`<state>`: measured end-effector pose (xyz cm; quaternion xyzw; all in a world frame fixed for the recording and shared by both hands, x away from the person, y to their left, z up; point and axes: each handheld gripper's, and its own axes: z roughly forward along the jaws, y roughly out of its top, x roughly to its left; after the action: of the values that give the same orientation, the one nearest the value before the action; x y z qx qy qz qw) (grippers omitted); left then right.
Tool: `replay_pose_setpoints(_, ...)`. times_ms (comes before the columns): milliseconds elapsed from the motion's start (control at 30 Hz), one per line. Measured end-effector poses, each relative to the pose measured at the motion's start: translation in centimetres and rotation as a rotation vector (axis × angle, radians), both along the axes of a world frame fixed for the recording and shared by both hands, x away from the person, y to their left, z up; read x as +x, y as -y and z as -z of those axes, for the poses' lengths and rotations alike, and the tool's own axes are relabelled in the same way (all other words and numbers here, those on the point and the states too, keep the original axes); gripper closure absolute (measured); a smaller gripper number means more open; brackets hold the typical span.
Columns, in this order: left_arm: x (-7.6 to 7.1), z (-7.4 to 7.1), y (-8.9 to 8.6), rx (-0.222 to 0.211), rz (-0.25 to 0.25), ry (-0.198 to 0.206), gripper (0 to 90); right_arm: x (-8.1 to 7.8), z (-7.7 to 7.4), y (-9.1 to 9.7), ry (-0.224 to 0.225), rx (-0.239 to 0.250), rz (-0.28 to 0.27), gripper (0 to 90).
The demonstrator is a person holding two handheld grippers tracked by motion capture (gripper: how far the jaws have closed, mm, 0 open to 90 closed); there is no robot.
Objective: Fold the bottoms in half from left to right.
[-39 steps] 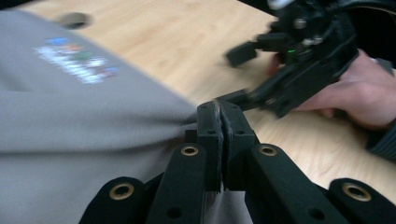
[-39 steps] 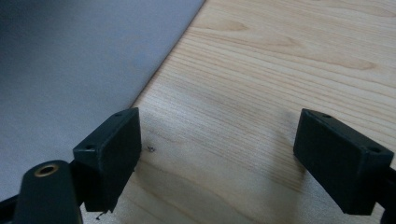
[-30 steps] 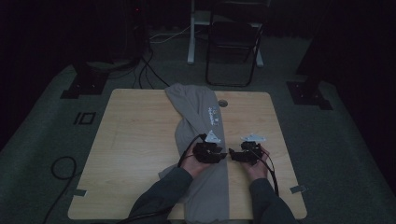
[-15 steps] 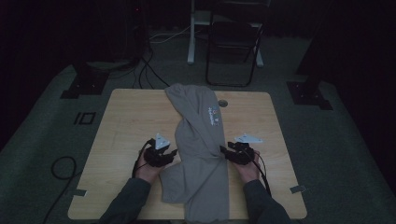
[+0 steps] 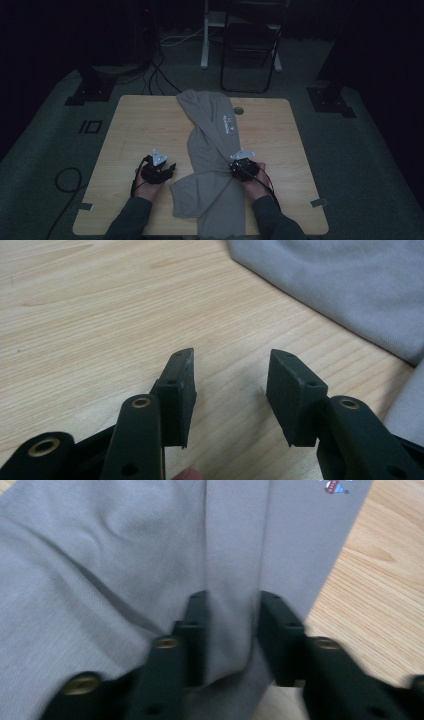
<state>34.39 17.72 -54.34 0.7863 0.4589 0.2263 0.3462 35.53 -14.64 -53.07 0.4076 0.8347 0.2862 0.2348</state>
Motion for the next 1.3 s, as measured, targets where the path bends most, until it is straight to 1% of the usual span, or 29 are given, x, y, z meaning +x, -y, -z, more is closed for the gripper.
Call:
replay_pose_setpoints(33, 0.0, 0.0, 0.0, -0.001, 0.000, -0.001, 54.6, -0.1, -0.1, 0.3, 0.012, -0.003, 0.009, 79.5)
replay_pose_setpoints(100, 0.0, 0.0, 0.0, -0.005, -0.001, -0.008, 54.6, -0.2, -0.4, 1.2, 0.020, 0.029, 0.040, 84.0)
replay_pose_setpoints(167, 0.0, 0.0, 0.0, -0.014, -0.002, -0.014, 54.6, -0.2, -0.6, 2.2, 0.025, 0.069, 0.088, 84.5)
replay_pose_setpoints(200, 0.1, 0.0, -0.1, -0.015, -0.004, -0.017, 54.6, -0.1, -0.7, 2.9, 0.018, 0.088, 0.106, 84.5)
replay_pose_setpoints(267, 0.1, 0.0, -0.2, -0.023, -0.008, -0.024, 54.6, 0.1, -0.5, 4.0, -0.011, 0.125, 0.134, 85.8)
replay_pose_setpoints(367, 0.1, 0.1, -0.2, -0.027, -0.010, -0.029, 54.5, 0.4, -0.1, 5.1, -0.051, 0.145, 0.168, 86.5)
replay_pose_setpoints(433, 0.1, 0.1, -0.2, -0.026, -0.010, -0.030, 54.3, 0.6, 0.1, 5.5, -0.076, 0.142, 0.181, 81.8)
replay_pose_setpoints(467, 0.1, 0.1, -0.2, -0.025, -0.010, -0.030, 54.3, 0.6, 0.1, 5.6, -0.086, 0.149, 0.183, 78.0)
replay_pose_setpoints(500, 0.1, 0.1, -0.2, -0.024, -0.009, -0.030, 54.3, 0.6, 0.1, 5.7, -0.095, 0.167, 0.174, 75.2)
replay_pose_setpoints(533, 0.1, 0.1, -0.2, -0.024, -0.009, -0.030, 54.2, 0.6, 0.1, 5.7, -0.095, 0.167, 0.174, 75.2)
replay_pose_setpoints(567, 0.1, 0.1, -0.2, -0.022, -0.010, -0.028, 54.2, 0.6, 0.1, 5.8, -0.095, 0.185, 0.163, 72.7)
replay_pose_setpoints(600, 0.1, 0.1, -0.2, -0.022, -0.010, -0.028, 54.1, 0.4, -0.2, 5.6, -0.067, 0.185, 0.164, 70.5)
replay_pose_setpoints(633, 0.0, 0.1, -0.1, -0.021, -0.009, -0.029, 54.1, 0.3, -0.4, 5.5, -0.055, 0.188, 0.164, 69.0)
replay_pose_setpoints(667, 0.0, 0.1, -0.1, -0.022, -0.009, -0.029, 54.1, 0.0, -0.7, 5.4, -0.034, 0.202, 0.158, 66.7)
replay_pose_setpoints(700, 0.0, 0.1, 0.0, -0.021, -0.008, -0.028, 54.1, -0.2, -1.1, 5.2, -0.022, 0.221, 0.151, 66.4)
replay_pose_setpoints(733, 0.0, 0.1, 0.0, -0.021, -0.008, -0.028, 54.0, -0.2, -1.1, 5.2, -0.022, 0.221, 0.151, 66.4)
replay_pose_setpoints(767, 0.0, 0.1, 0.0, -0.021, -0.006, -0.028, 54.0, -0.4, -1.4, 5.0, -0.015, 0.242, 0.133, 66.0)
replay_pose_setpoints(800, 0.0, 0.1, 0.0, -0.024, -0.005, -0.028, 54.0, -1.1, -2.1, 4.0, -0.002, 0.289, 0.054, 64.2)
replay_pose_setpoints(867, 0.0, 0.1, -0.1, -0.029, -0.006, -0.032, 54.1, -1.6, -2.5, 2.3, 0.001, 0.296, -0.013, 63.3)
replay_pose_setpoints(900, 0.0, 0.1, -0.1, -0.032, -0.004, -0.033, 54.1, -1.7, -2.5, 1.8, 0.002, 0.301, -0.033, 62.7)
replay_pose_setpoints(933, 0.0, 0.1, -0.1, -0.034, -0.005, -0.034, 54.1, -1.9, -2.5, 0.8, -0.005, 0.312, -0.063, 61.5)
replay_pose_setpoints(1033, 0.1, 0.1, -0.3, -0.050, -0.011, -0.040, 54.1, -1.9, -2.2, -1.4, -0.022, 0.291, -0.110, 59.9)
replay_pose_setpoints(1067, 0.1, 0.1, -0.3, -0.055, -0.011, -0.041, 54.1, -1.8, -2.0, -2.1, -0.033, 0.292, -0.127, 59.9)
replay_pose_setpoints(1100, 0.1, 0.1, -0.4, -0.062, -0.012, -0.041, 54.1, -1.8, -1.9, -2.6, -0.040, 0.298, -0.140, 59.9)
replay_pose_setpoints(1133, 0.1, 0.1, -0.4, -0.062, -0.012, -0.041, 54.1, -1.8, -1.9, -2.6, -0.040, 0.298, -0.140, 59.9)
replay_pose_setpoints(1167, 0.1, 0.1, -0.5, -0.070, -0.013, -0.045, 54.1, -1.8, -1.7, -3.4, -0.045, 0.301, -0.166, 59.7)
replay_pose_setpoints(1200, 0.2, 0.1, -0.5, -0.073, -0.015, -0.046, 54.1, -1.6, -1.3, -4.5, -0.047, 0.281, -0.192, 57.8)
replay_pose_setpoints(1267, 0.2, 0.1, -0.6, -0.080, -0.016, -0.048, 54.0, -1.1, -0.8, -5.3, -0.052, 0.264, -0.195, 55.9)
replay_pose_setpoints(1300, 0.2, 0.1, -0.6, -0.082, -0.016, -0.049, 54.0, -0.8, -0.5, -5.7, -0.072, 0.259, -0.194, 54.8)
